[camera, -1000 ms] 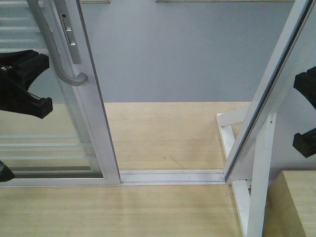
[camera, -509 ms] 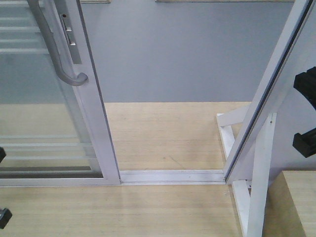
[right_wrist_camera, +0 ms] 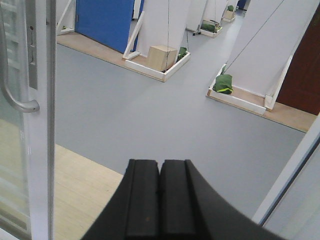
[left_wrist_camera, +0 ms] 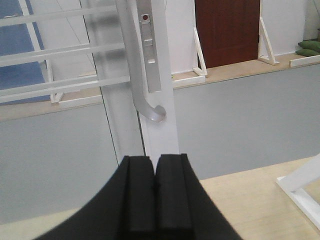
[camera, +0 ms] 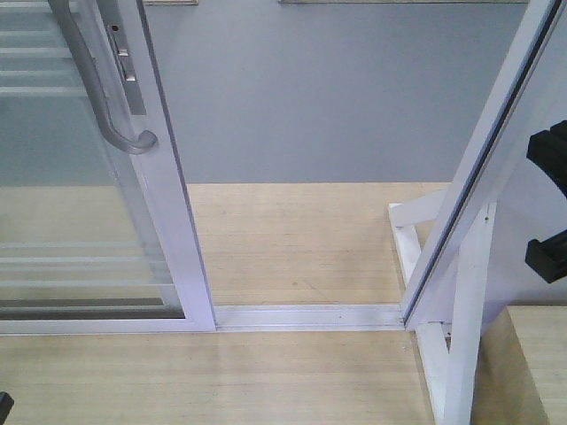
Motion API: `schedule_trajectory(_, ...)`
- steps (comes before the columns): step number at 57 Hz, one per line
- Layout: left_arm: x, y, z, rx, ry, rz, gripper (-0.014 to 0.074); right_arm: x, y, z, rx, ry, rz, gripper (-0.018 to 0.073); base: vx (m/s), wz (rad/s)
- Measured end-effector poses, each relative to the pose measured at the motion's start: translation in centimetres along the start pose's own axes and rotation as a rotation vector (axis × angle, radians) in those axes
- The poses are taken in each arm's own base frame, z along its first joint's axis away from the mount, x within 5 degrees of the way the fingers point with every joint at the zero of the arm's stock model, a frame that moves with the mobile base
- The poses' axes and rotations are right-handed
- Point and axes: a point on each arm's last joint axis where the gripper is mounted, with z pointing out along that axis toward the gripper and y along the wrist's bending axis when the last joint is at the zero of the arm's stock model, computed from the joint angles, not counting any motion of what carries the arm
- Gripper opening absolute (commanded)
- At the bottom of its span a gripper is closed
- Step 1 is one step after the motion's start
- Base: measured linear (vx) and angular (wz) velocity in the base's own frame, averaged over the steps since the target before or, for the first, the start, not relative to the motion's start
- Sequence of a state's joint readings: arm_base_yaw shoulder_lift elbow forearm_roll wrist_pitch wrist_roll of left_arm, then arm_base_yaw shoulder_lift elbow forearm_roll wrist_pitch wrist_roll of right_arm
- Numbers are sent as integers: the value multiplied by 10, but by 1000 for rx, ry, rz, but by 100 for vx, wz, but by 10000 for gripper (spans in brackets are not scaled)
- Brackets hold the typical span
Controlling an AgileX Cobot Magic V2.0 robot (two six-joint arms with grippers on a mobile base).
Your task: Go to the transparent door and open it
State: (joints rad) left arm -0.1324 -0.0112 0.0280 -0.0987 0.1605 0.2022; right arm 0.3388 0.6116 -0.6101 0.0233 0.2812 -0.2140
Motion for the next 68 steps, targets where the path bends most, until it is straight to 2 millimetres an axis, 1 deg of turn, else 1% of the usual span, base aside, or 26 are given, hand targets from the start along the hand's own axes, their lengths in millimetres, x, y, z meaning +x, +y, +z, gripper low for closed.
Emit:
schedule_trajectory(46,2,0,0,4,20,1,-6,0,0,0,2,0,-14,-4,0,0)
schedule_trajectory(51,2,0,0,4,21,1,-6,5,1,0,4,-5,-17,-4,0,0)
schedule_trajectory(54,2,0,0,4,21,1,-6,16,3,-1,6,-13,-15,-4,0,0)
schedule_trajectory(58,2,0,0,4,21,1,-6,38,7,-4,10,-29,-10,-4,0,0)
schedule_trajectory(63,2,0,0,4,21,1,-6,81,15,-10,15,-46,-7,-4,0,0)
schedule_trajectory(68,2,0,0,4,21,1,-6,117,22,-16,20,-66,1,-4,0,0)
